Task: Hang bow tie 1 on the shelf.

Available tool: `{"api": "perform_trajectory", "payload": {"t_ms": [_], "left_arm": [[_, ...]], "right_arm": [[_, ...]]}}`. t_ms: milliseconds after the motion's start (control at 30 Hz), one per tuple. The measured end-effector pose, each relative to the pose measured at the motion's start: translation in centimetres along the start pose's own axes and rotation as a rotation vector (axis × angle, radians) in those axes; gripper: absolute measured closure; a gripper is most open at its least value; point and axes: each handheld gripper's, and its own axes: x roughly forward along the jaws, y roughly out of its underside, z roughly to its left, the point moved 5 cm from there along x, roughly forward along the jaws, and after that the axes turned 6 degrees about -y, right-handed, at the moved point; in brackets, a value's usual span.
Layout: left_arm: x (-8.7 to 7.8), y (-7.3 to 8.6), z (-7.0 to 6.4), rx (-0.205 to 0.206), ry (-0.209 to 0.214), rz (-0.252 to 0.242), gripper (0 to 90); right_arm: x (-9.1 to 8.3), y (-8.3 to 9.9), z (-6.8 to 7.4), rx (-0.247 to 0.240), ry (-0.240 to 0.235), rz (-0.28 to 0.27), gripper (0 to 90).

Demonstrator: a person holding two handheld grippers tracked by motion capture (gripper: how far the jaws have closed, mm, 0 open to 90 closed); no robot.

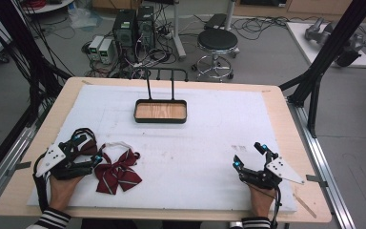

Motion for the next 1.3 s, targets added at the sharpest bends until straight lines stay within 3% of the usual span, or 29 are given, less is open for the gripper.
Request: {"api": "perform_trajectory", "payload": {"t_ms": [667, 767, 967, 1033, 1300], "left_arm": [[-0.1, -0.1, 0.3, -0.028, 0.014, -0.009, 14.1], [-0.1, -0.2, 0.3, -0.021, 0.02, 0.015, 14.0], [-0.3, -1.6, 0.2, -0.001, 0.023, 0.03, 14.0], [-0.3, -2.4, 0.1, -0.005, 0.042, 0.032, 14.0], [-0.4, -5.9, -0.8, 0.096, 0.107, 0.106, 14.0]], "right_arm": [[0.0, 0.0, -0.1, 0.003, 0.012, -0.005, 9.1], [0.0, 0.0, -0.1, 0.008, 0.011, -0.005, 9.1], [0.0, 0.0, -0.1, 0.01, 0.009, -0.006, 9.1], [0.0, 0.0, -0.1, 0.007, 0.011, -0.007, 9.1], [-0.1, 0.0, -0.1, 0.015, 0.011, -0.009, 9.1]]}}
